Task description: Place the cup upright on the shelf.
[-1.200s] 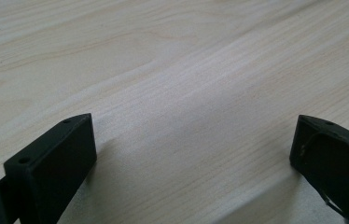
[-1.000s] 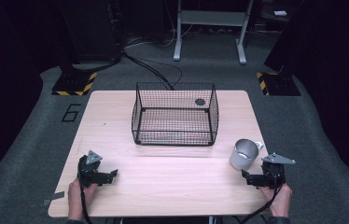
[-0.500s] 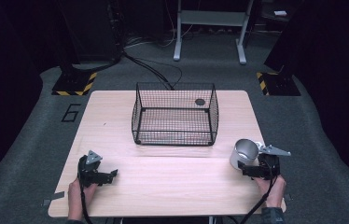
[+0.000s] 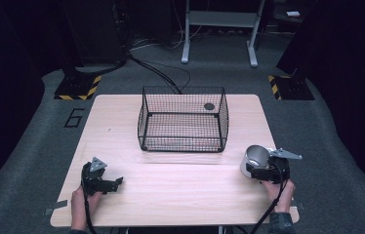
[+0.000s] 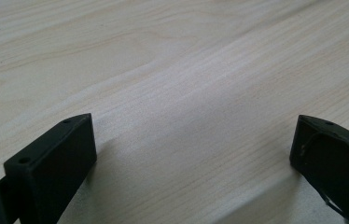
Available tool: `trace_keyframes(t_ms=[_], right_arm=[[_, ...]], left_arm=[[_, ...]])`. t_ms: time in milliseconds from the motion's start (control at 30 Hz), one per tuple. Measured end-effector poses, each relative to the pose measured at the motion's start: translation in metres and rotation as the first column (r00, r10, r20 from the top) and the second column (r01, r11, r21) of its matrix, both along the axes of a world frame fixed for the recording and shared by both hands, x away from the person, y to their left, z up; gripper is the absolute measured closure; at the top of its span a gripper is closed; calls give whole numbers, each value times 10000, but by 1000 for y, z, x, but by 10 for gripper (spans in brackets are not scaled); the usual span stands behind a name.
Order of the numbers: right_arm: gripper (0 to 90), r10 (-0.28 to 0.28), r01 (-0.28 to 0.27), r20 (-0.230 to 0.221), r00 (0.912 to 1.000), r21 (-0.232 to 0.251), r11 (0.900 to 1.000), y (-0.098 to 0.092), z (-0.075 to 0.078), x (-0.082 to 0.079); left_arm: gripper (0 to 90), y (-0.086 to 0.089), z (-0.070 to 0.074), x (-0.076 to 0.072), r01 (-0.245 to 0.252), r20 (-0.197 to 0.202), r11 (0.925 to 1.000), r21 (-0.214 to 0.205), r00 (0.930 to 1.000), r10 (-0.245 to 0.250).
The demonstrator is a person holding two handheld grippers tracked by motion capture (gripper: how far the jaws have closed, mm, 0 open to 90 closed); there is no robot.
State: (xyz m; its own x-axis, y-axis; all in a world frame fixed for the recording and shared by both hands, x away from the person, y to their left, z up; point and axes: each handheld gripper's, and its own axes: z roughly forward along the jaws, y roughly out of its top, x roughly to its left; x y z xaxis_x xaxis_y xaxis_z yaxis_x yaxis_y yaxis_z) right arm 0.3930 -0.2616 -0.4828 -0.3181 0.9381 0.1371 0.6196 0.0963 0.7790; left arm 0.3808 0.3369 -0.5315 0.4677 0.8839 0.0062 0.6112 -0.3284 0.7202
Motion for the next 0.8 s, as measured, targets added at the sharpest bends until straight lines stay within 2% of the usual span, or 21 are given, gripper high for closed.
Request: trace_keyframes(t_ms=[100, 133, 400, 800], right_arm=[[0, 11, -11, 41, 10000, -28, 10000, 1, 0, 2], [0, 0, 0, 42, 10000, -25, 10000, 1, -1, 2], [45, -4, 3, 130, 9999, 94, 10000, 3, -2, 3], [69, -36, 54, 752, 9972, -245, 9997, 3, -2, -2]], left_arm=[[5, 0, -1, 0, -45, 100, 10000, -38, 9999, 45], [5, 0, 0, 0, 9, -3, 10000, -11, 10000, -9], [5, 0, 0, 0, -21, 42, 10000, -12, 10000, 21], [4, 0, 0, 0, -28, 56, 10000, -13, 10000, 28]])
